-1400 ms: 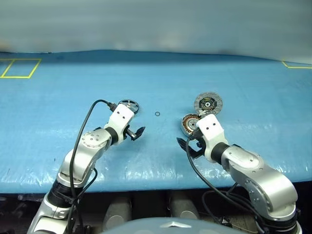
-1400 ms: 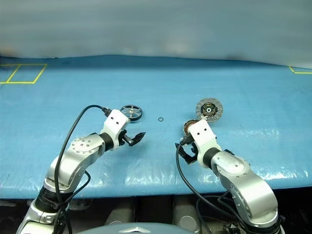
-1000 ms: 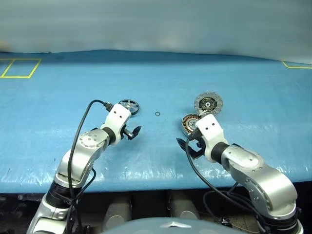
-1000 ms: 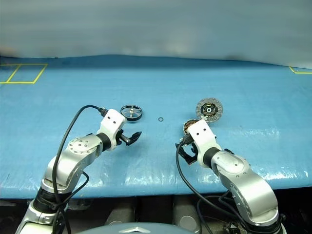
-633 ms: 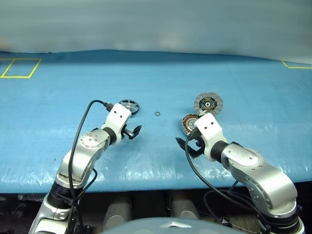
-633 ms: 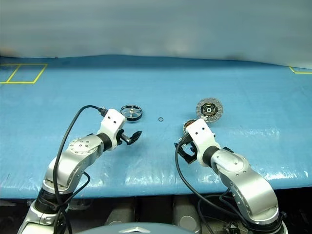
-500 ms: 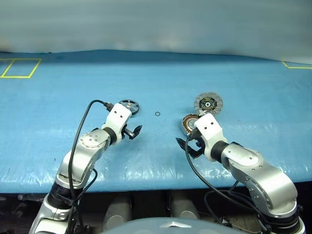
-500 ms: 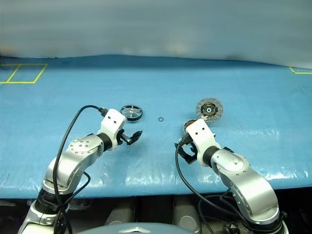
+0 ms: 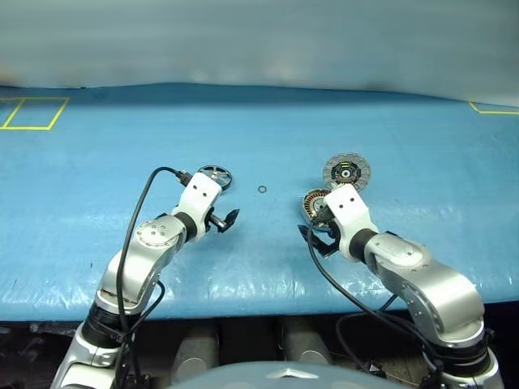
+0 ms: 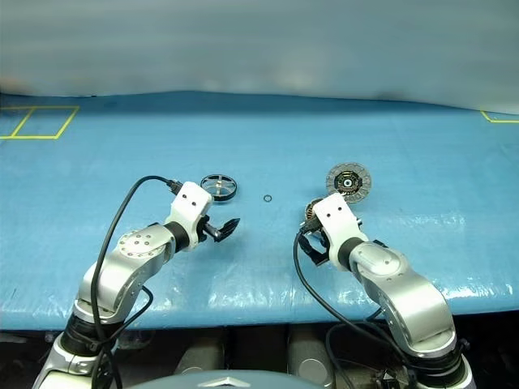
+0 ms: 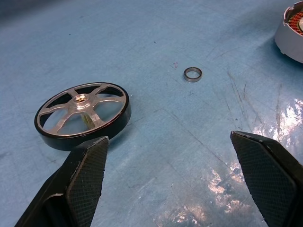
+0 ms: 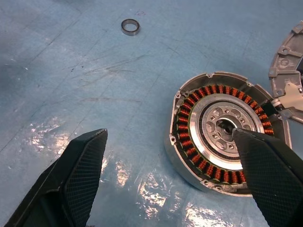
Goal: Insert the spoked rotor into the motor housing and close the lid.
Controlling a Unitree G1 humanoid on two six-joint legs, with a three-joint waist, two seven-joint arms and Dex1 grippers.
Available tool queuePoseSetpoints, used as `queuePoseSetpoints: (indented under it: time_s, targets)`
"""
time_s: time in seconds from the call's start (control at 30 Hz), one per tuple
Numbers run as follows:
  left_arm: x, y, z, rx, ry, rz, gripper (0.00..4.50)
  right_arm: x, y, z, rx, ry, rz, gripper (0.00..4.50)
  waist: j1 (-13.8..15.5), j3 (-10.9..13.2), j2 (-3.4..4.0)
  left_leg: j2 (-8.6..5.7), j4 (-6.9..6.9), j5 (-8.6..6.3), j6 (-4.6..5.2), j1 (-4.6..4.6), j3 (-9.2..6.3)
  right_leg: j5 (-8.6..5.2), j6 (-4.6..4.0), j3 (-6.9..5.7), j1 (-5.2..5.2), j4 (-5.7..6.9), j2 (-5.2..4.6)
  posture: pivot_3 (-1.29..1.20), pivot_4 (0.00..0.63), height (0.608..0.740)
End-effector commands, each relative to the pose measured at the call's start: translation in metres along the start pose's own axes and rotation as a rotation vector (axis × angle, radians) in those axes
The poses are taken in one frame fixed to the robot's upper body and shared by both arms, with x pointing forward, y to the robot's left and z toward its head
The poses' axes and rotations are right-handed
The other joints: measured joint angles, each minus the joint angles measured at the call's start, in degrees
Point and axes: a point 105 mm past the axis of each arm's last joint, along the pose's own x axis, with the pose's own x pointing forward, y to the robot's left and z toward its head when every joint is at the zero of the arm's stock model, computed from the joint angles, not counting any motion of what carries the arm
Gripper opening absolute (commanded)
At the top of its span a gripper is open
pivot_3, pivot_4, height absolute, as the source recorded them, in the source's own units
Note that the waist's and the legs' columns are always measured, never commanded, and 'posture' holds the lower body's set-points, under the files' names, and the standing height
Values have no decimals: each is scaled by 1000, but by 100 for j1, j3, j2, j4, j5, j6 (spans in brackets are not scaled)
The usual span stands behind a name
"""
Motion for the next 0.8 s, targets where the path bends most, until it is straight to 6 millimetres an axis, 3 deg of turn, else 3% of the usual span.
queuePoseSetpoints:
  time_s: [0.03, 0.3, 0.8]
  targets:
    - [-3, -4, 14, 23, -60, -8, 4500, 5, -8, 7, 9, 6, -39, 4473, 1, 0, -1, 0, 0, 0, 0, 0, 0, 0, 0, 0, 0, 0, 0, 0, 150, 740]
    - [-3, -9, 15, 17, -67, -15, 4500, 26, -14, 3, 86, 79, -80, 4473, 6, 1, -1, -1, 0, 0, 0, 0, 1, 1, 2, 3, 0, 0, 0, 0, 150, 740]
    - [-4, -12, 14, 1, -73, -6, 4500, 35, -4, -10, 92, 202, -2, 4473, 0, 0, 0, -1, 1, 0, 0, 4, 0, 2, 2, 3, 4, 2, 1, 0, 150, 740]
